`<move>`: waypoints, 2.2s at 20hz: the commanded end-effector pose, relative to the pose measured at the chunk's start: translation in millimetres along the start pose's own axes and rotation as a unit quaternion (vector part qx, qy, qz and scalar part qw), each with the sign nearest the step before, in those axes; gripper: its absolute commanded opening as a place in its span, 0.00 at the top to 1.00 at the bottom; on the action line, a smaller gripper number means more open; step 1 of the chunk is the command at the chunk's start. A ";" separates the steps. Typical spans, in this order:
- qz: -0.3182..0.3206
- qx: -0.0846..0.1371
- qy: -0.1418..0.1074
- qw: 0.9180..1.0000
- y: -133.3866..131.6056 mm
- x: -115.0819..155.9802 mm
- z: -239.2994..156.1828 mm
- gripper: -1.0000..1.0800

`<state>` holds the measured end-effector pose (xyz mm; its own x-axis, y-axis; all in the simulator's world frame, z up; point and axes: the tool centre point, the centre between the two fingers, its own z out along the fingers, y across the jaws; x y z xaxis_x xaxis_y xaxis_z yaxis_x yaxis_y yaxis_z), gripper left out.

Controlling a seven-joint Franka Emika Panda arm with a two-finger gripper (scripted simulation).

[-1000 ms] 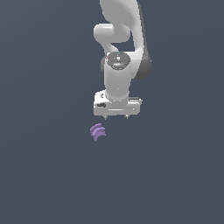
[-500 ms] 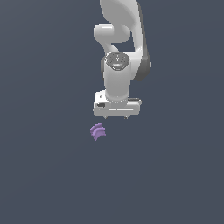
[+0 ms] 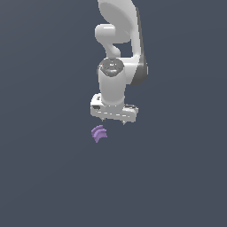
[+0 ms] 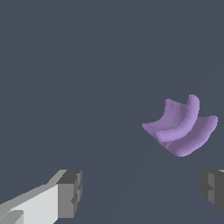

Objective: Pick up the object and move it to a goal position.

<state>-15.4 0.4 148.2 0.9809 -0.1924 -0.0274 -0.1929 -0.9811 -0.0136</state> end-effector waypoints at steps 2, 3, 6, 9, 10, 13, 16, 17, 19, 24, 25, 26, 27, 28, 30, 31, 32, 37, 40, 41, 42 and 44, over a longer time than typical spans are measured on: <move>0.055 0.001 0.001 0.998 10.9 4.0 7.3 0.04; 0.073 0.001 0.002 0.997 14.4 5.2 9.6 0.04; 0.125 0.001 0.003 0.992 25.2 8.8 16.3 0.04; 0.178 0.001 0.005 0.984 36.2 12.1 23.0 0.04; 0.195 0.001 0.006 0.981 39.9 13.2 25.2 0.04; 0.244 0.001 0.008 0.970 50.8 16.1 31.3 0.04; 0.285 0.000 0.010 0.959 60.0 18.4 36.4 0.04; 0.296 0.000 0.011 0.955 62.8 19.1 37.8 0.04; 0.317 0.000 0.012 0.948 67.7 20.2 40.4 0.04; 0.353 -0.001 0.014 0.935 76.4 22.0 44.8 0.04; 0.358 -0.001 0.014 0.934 77.5 22.3 45.4 0.04; 0.362 -0.001 0.015 0.932 78.5 22.5 45.8 0.04; 0.365 -0.001 0.015 0.931 79.2 22.6 46.2 0.04; 0.367 -0.001 0.015 0.930 79.7 22.7 46.4 0.04; 0.369 -0.001 0.015 0.929 80.1 22.8 46.6 0.04; 0.366 -0.001 0.015 0.930 79.7 22.6 46.4 0.04; 0.366 -0.001 0.015 0.930 79.7 22.6 46.8 0.04; 0.367 -0.001 0.015 0.930 80.1 22.6 60.1 0.04; 0.368 -0.001 0.015 0.930 80.6 22.5 76.3 0.04; 0.368 -0.001 0.015 0.930 80.8 22.5 81.5 0.04; 0.368 -0.001 0.015 0.930 80.9 22.5 85.8 0.04; 0.369 -0.001 0.015 0.929 81.0 22.9 92.3 0.04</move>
<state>-11.2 -81.6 59.5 0.5831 -0.8124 -0.0008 -0.8124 -0.5831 0.0010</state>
